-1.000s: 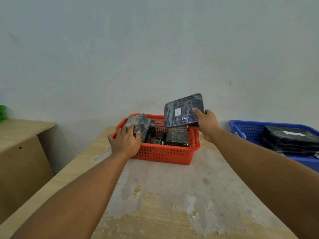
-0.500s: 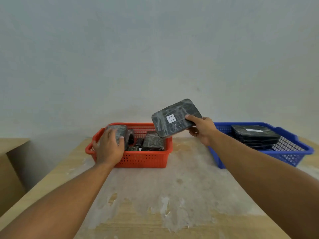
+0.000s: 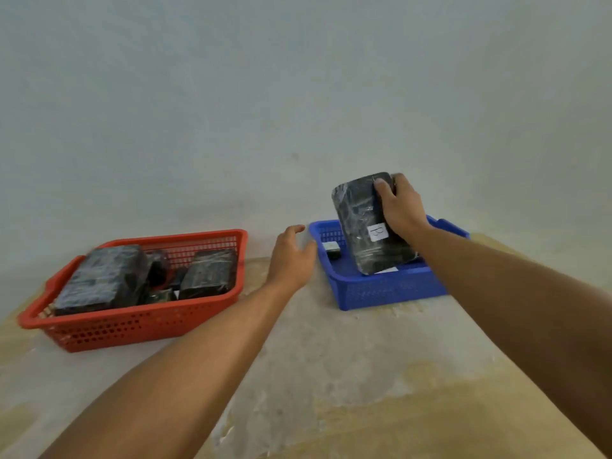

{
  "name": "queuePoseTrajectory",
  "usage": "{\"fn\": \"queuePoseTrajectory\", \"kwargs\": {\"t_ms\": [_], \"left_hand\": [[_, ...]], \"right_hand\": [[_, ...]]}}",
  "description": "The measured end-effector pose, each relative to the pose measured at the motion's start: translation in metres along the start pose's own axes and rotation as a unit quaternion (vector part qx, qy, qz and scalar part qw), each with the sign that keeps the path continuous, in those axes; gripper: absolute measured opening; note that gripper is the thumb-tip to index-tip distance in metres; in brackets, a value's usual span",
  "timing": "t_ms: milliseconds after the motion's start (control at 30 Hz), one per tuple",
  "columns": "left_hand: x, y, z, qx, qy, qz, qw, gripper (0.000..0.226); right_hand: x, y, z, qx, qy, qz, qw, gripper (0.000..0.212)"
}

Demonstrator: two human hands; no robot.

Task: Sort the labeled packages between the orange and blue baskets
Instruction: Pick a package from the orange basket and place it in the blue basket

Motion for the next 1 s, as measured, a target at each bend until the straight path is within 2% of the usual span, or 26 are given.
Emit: {"fn": "queuePoseTrajectory", "kwargs": {"t_ms": [100,167,233,333,467,567,667,733,833,933,1000], "left_hand": [[0.01,0.037,0.009,-0.04,-0.105,0.016,0.994,0.06],[0.015,0.056,0.013,-0.076,-0.142,0.021,0.987,0.065],[0.015,0.071,0.017,-0.074,-0.142,0.025,0.987,0.061],[0.014,0.084,0.024,-0.018,-0.102,0.03,0.994,0.054],[0.019,0.085,0.03,0.033,-0.099,0.056,0.993,0.061],[0.019,0.084,0.028,0.048,-0.101,0.049,0.992,0.061],[0.016,0.085,0.027,0.05,-0.102,0.037,0.993,0.062],[0.015,0.085,0.027,0.051,-0.101,0.036,0.993,0.062],[0.015,0.085,0.026,0.049,-0.108,0.04,0.992,0.061],[0.013,0.083,0.025,0.042,-0.117,0.036,0.992,0.061],[0.012,0.081,0.024,0.037,-0.122,0.039,0.991,0.063]], "right_hand": [[0.024,-0.02,-0.014,-0.106,-0.103,-0.005,0.989,0.037],[0.039,-0.025,-0.018,-0.16,-0.17,0.024,0.972,0.038],[0.049,-0.019,-0.023,-0.223,-0.211,0.103,0.946,0.034],[0.051,0.005,-0.037,-0.28,-0.217,0.224,0.908,0.039],[0.031,0.04,-0.059,-0.325,-0.236,0.316,0.86,0.04],[0.016,0.054,-0.061,-0.375,-0.308,0.331,0.809,0.036],[0.009,0.058,-0.056,-0.459,-0.379,0.29,0.75,0.041],[0.002,0.058,-0.05,-0.476,-0.376,0.269,0.748,0.047],[-0.012,0.066,-0.04,-0.452,-0.293,0.294,0.789,0.054],[-0.024,0.077,-0.034,-0.503,-0.241,0.328,0.763,0.053],[-0.026,0.081,-0.033,-0.51,-0.222,0.356,0.751,0.039]]}}
Point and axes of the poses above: each hand's wrist, its own x-axis towards the middle knuckle, its own y-axis out of the palm, z = x × y, the point moved 3 cm from there along x, towards the middle knuckle, and after that the axes turned 9 degrees about -x, right-handed, at the moved point
